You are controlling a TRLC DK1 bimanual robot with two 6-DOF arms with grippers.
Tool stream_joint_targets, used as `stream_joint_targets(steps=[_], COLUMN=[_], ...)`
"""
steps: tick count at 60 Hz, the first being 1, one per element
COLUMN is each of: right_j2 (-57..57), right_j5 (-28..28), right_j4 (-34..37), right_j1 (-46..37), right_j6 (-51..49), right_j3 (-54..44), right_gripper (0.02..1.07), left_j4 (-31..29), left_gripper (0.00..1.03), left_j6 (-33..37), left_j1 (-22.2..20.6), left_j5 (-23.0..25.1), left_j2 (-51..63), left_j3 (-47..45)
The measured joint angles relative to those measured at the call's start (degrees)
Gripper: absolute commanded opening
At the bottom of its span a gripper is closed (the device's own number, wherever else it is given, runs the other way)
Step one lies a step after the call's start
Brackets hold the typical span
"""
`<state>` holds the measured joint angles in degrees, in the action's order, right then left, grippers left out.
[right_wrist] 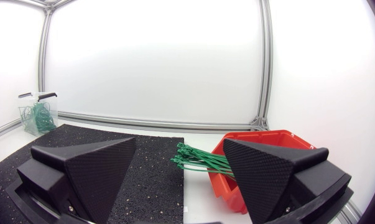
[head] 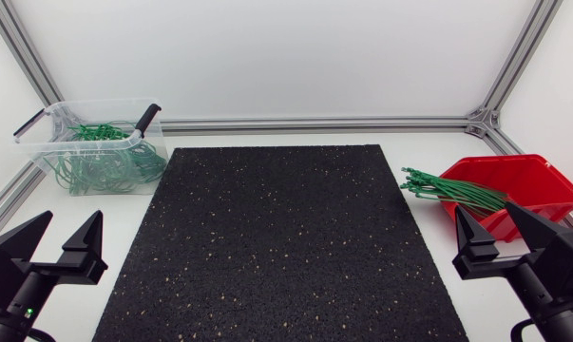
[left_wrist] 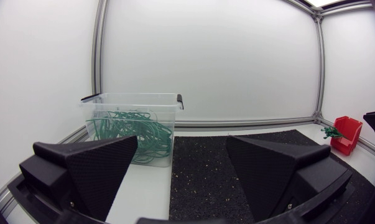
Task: Take a green cable tie from the red box, thread the tail through the head to close it, then place it in the transparent bin on the left.
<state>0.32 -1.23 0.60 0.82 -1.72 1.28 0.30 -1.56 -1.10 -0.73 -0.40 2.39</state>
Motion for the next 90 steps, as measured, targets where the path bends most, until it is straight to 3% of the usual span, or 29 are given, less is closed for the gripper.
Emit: stream_joint_targets(steps=[31, 42, 62, 72, 81, 90], right_j2=[0.0, 2.9, 20.5, 29.0, 39.7, 50.8], right_j5=[-0.3, -0.4, -0.9, -2.0, -2.2, -9.3], right_j4=[4.2, 7.7, 16.7, 23.8, 34.2, 39.1], right_j1=[0.3, 0.3, -0.5, -0.6, -1.2, -5.8], right_j6=[0.0, 0.0, -0.8, -7.7, -21.8, -31.0], right_j3=[4.4, 11.1, 30.5, 39.3, 48.7, 54.6], right_gripper=[1.04, 1.04, 1.04, 1.03, 1.03, 1.03], left_j4=[0.0, 0.0, 0.0, 0.0, 0.0, 0.0], left_gripper=[1.00, 1.00, 1.00, 1.00, 1.00, 1.00], left_j6=[0.0, 0.0, 0.0, 0.0, 0.0, 0.0], left_j1=[0.0, 0.0, 0.0, 0.0, 0.0, 0.0], left_j5=[0.0, 0.0, 0.0, 0.0, 0.0, 0.0], left_j2=[0.0, 0.0, 0.0, 0.0, 0.0, 0.0], left_j3=[0.0, 0.0, 0.0, 0.0, 0.0, 0.0])
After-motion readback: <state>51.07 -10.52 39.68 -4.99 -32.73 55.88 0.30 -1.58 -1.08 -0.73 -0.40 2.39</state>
